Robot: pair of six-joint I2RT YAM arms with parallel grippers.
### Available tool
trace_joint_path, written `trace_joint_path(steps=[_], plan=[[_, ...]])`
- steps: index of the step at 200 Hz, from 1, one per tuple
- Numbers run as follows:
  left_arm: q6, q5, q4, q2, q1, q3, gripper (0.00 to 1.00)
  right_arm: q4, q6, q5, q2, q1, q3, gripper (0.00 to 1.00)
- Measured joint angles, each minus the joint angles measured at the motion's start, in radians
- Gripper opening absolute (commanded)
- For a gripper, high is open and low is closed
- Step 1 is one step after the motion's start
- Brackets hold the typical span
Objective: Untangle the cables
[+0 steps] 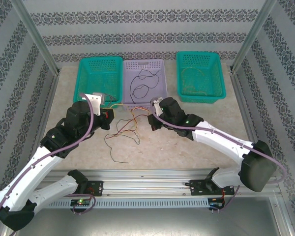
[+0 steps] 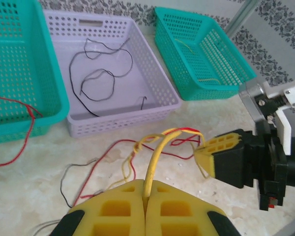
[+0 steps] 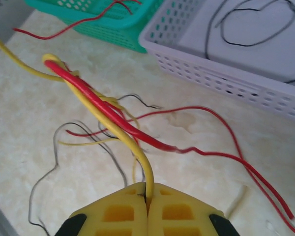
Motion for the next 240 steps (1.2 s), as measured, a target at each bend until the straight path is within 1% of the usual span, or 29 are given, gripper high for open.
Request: trace_joint_path(steps=[7,19,35,49,65,84,95,129,155,180,211,240], plan=[[0.01,-0.014,-0.008,0.0,0.0,0.014,0.0,-0.013,0.004,0.011,-0.013,-0.014,-0.002,0.0],[0.034,-0.046,-0.026,0.0,0.0,0.045,0.0,-0.025,0.029,0.02,-0.044,-0.075,-0.02,0.0],[0.071,-0.087,-0.053,-0.001,0.0,0.089,0.0,-0.031,0.079,0.008,-0.093,-0.22,-0.07,0.0],[0.109,-0.101,-0.081,0.0,-0.003,0.122,0.0,-0.016,0.121,-0.041,-0.134,-0.364,-0.134,0.0],[0.145,-0.137,-0.115,0.005,-0.005,0.154,0.0,-0.015,0.166,-0.089,-0.169,-0.486,-0.209,0.0],[0.179,-0.202,-0.137,0.005,0.0,0.216,0.0,-0.047,0.212,-0.087,-0.178,-0.62,-0.29,0.0],[0.198,-0.231,-0.138,0.004,0.0,0.261,0.0,-0.077,0.224,-0.08,-0.178,-0.666,-0.325,0.0],[0.238,-0.267,-0.145,0.01,0.0,0.376,0.0,-0.106,0.245,-0.087,-0.182,-0.724,-0.373,0.0],[0.241,-0.244,-0.143,0.031,0.0,0.427,0.0,-0.105,0.247,-0.098,-0.199,-0.703,-0.381,0.0],[0.241,-0.21,-0.127,0.09,0.0,0.436,0.0,-0.107,0.247,-0.097,-0.246,-0.681,-0.381,0.0],[0.242,-0.098,-0.056,0.243,0.0,0.471,0.0,-0.102,0.247,-0.089,-0.299,-0.675,-0.383,0.0],[0.248,0.042,0.084,0.455,0.0,0.552,0.0,-0.082,0.256,-0.09,-0.317,-0.647,-0.41,0.0]])
